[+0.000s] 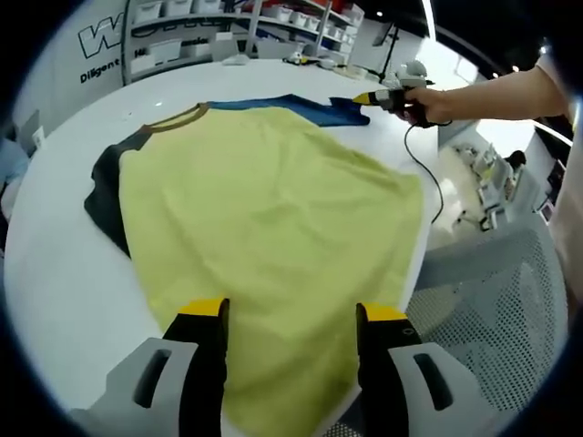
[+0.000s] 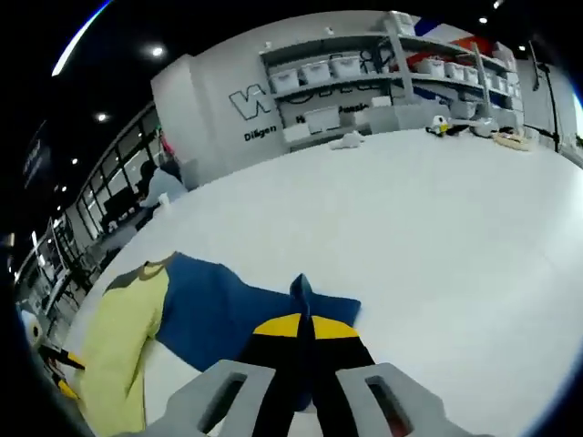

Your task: Fold the garment on the visible template until the final outline fits inside the template.

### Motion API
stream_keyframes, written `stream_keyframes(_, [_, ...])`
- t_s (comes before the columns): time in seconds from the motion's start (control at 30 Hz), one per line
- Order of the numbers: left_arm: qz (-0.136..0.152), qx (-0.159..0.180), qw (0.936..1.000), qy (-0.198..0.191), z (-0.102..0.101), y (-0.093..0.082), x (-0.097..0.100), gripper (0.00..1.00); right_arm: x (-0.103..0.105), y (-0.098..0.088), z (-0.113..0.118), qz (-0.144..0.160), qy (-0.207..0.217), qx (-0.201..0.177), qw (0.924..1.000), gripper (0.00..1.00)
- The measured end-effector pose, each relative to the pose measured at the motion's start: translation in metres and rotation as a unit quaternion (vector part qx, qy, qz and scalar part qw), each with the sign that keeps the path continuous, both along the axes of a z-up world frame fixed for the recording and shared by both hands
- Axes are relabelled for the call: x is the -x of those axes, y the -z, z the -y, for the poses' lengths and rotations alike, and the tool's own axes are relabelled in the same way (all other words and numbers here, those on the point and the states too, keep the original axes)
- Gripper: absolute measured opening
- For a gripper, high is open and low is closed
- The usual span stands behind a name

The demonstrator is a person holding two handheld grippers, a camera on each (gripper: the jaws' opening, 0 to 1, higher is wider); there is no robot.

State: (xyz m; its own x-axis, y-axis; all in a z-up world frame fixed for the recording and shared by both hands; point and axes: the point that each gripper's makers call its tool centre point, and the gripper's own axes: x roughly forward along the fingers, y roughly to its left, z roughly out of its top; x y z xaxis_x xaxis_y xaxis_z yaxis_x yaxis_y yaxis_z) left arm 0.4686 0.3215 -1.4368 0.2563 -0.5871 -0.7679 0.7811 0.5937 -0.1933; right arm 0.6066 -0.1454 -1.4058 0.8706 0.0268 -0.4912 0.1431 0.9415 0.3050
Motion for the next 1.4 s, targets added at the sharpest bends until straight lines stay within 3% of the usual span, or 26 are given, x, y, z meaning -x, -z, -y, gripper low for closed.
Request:
stream_keyframes(0.13, [0.004, 0.0, 1.0, -0.003, 0.0, -0.001, -0.002, 0.56, 0.008, -0.003, 0.026, 0.012, 0.051, -0.022, 0.9984, 0.0])
stream_keyframes(0.3, [0.011, 0.001, 0.9999, -0.009, -0.001, -0.002, -0.005, 0.58, 0.02, 0.002, 0.042, 0.011, 0.081, -0.029, 0.9962, 0.0])
stream_keyframes(0.57, [0.068, 0.032, 0.9968, -0.025, 0.01, -0.023, -0.027, 0.79, 0.04, 0.011, 0.063, 0.016, 0.13, -0.048, 0.9902, 0.0])
stream_keyframes(0.93, [0.062, 0.034, 0.997, -0.031, 0.017, -0.021, -0.031, 0.8, 0.065, 0.023, 0.071, 0.014, 0.177, -0.06, 0.9823, 0.0])
stream_keyframes(1.13, [0.062, 0.036, 0.9966, -0.04, 0.016, -0.022, -0.035, 0.79, 0.066, 0.025, 0.07, 0.014, 0.177, -0.059, 0.9823, 0.0])
stream_keyframes(1.4, [0.065, 0.03, 0.996, -0.053, 0.007, -0.023, -0.041, 0.78, 0.077, 0.026, 0.066, -0.017, 0.181, -0.05, 0.9821, 0.0])
